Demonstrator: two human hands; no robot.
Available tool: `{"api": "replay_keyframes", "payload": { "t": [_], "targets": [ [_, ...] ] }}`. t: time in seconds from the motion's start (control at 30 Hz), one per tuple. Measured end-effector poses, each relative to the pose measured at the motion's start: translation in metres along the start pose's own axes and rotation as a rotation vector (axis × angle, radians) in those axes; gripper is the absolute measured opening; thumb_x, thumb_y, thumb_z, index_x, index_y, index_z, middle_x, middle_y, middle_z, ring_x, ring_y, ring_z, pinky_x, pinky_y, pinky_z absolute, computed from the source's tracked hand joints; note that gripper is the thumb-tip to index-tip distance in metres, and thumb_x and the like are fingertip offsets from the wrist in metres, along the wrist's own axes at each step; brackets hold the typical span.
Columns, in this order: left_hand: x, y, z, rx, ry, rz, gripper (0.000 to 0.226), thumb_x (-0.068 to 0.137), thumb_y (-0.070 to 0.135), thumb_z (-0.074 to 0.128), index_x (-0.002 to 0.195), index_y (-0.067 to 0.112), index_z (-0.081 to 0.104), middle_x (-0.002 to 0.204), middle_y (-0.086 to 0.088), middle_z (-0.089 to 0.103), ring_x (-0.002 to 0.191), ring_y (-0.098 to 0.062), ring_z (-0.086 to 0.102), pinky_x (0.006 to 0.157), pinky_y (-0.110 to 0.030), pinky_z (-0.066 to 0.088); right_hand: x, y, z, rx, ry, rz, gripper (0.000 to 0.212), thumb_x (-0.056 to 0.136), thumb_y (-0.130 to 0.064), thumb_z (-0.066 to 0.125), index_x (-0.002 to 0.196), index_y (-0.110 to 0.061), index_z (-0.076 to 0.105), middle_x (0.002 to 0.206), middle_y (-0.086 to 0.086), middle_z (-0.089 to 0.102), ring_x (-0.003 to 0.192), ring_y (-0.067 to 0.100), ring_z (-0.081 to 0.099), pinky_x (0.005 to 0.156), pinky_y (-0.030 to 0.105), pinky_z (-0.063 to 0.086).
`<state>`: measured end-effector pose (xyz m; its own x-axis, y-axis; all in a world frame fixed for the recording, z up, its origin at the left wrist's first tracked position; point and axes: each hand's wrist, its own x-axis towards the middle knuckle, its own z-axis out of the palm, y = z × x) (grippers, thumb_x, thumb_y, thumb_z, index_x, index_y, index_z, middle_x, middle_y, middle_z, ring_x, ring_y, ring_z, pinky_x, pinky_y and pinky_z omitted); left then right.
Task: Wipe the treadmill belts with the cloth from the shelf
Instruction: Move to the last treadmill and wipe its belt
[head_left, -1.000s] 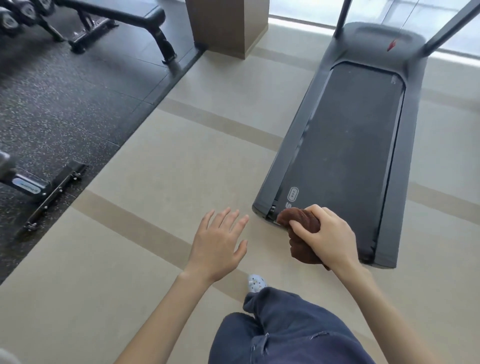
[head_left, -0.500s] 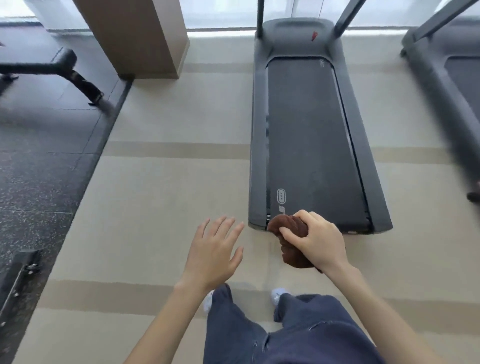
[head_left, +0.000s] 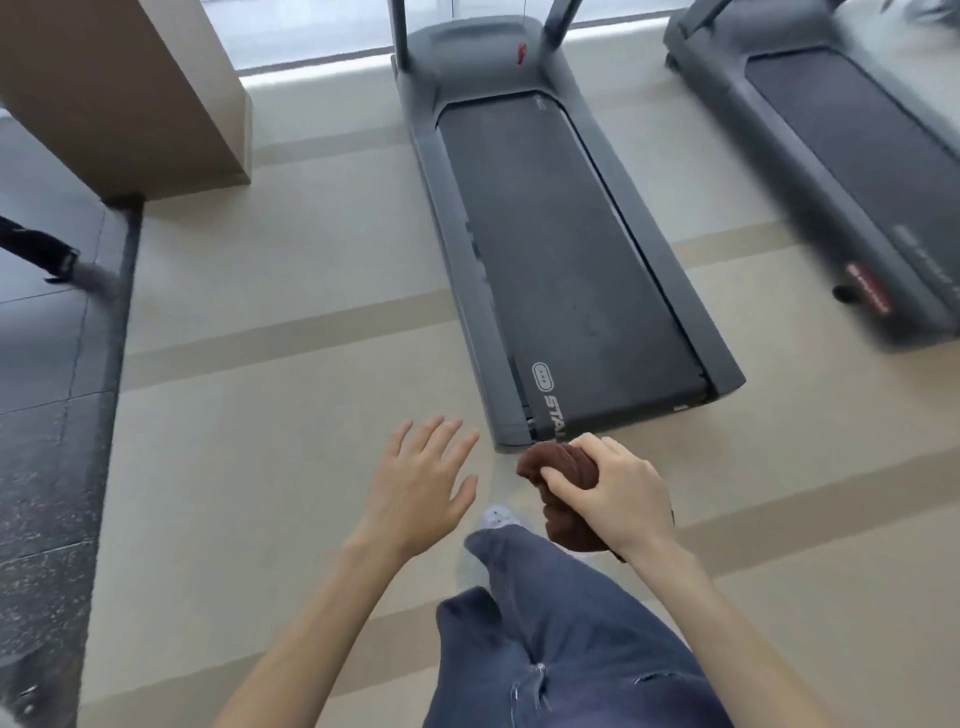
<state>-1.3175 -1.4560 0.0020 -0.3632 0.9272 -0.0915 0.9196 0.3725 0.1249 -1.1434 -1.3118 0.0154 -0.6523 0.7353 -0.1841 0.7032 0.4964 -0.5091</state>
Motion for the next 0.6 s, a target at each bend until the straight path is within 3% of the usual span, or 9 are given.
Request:
{"api": "replay_keyframes", "payload": {
  "t": [0.17, 0.3, 0.6],
  "targets": [
    [0.044, -0.032, 0.006, 0.017, 0.002, 0.088, 0.051, 0.084, 0.041, 0.037, 0.12, 0.017, 0.064, 0.122, -0.005, 0.064, 0.114, -0.027, 0.059, 0.101, -0.043, 0.031, 0.037, 0.002, 0.005, -0.017, 0.035, 0.096, 0.034, 0.078, -0.063, 0.052, 0.091, -0.032, 0.059, 0.084, -0.01, 0.059, 0.077, 0.018, 0.059, 0.074, 0.032, 0.045],
    [0.097, -0.051, -0.003, 0.037, -0.019, 0.156, 0.05, 0.084, 0.041, 0.037, 0.118, 0.018, 0.065, 0.119, -0.004, 0.065, 0.113, -0.026, 0.06, 0.099, -0.046, 0.044, 0.082, 0.003, 0.009, -0.011, 0.05, 0.154, 0.035, 0.078, -0.063, 0.05, 0.09, -0.032, 0.059, 0.084, -0.01, 0.059, 0.076, 0.017, 0.058, 0.073, 0.031, 0.043],
    [0.228, -0.048, -0.017, 0.081, -0.065, 0.392, 0.051, 0.083, 0.042, 0.036, 0.12, 0.021, 0.064, 0.121, -0.002, 0.064, 0.115, -0.024, 0.058, 0.097, -0.046, 0.044, 0.167, 0.014, -0.019, 0.088, 0.19, 0.33, 0.024, 0.082, -0.053, 0.06, 0.088, -0.03, 0.059, 0.083, -0.01, 0.059, 0.078, 0.02, 0.058, 0.071, 0.031, 0.043]
  ]
}}
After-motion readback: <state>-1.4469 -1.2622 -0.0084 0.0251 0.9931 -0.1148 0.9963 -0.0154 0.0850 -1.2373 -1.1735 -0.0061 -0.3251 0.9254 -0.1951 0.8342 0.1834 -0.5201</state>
